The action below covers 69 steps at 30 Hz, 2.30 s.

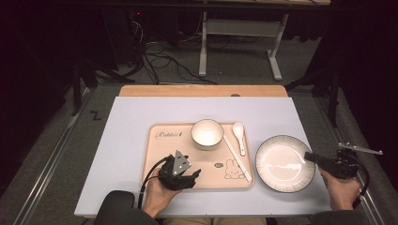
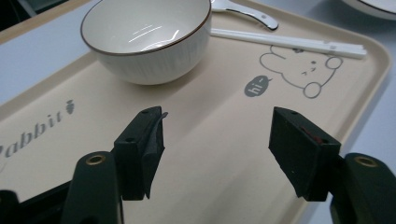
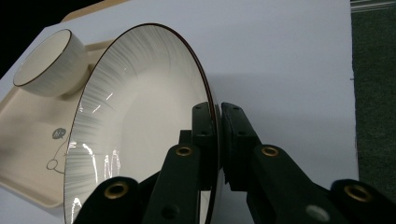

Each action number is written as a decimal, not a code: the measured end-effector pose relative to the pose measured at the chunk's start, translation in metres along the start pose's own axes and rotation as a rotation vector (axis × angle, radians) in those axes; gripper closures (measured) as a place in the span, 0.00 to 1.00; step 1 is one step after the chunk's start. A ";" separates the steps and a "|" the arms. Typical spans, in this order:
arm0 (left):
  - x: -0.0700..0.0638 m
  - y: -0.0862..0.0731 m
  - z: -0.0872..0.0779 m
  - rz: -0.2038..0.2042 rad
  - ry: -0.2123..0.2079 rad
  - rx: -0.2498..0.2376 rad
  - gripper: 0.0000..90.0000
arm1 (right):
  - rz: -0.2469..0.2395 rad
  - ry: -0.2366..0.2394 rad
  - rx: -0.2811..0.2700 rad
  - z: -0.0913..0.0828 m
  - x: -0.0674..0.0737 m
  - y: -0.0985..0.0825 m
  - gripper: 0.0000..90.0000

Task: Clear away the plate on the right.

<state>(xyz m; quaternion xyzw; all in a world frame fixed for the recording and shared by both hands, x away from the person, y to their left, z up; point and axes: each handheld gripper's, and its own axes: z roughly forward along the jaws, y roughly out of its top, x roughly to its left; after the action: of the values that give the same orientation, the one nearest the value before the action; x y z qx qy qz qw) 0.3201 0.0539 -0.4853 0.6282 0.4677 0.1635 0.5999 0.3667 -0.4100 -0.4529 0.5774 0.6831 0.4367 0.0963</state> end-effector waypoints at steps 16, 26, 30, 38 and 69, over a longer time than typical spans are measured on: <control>-0.014 0.000 0.015 -0.015 -0.093 0.053 0.41 | -0.032 0.010 -0.027 -0.017 0.023 -0.009 0.96; -0.019 0.001 0.017 -0.006 -0.126 0.057 0.40 | -0.074 0.023 -0.017 -0.016 0.041 -0.010 0.96; -0.021 0.002 0.016 -0.015 -0.134 0.059 0.40 | -0.098 0.039 -0.010 -0.014 0.050 -0.008 0.96; -0.025 0.004 0.013 -0.034 -0.145 0.056 0.41 | -0.142 0.073 0.020 -0.001 0.068 -0.005 0.96; -0.022 0.003 -0.003 -0.133 -0.098 0.066 0.47 | -0.343 0.264 0.125 0.068 0.140 0.014 0.96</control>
<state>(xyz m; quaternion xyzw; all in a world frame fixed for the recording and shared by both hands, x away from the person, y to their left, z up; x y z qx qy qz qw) 0.3081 0.0385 -0.4738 0.6226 0.4837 0.0768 0.6104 0.3762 -0.2557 -0.4313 0.3954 0.8037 0.4427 0.0430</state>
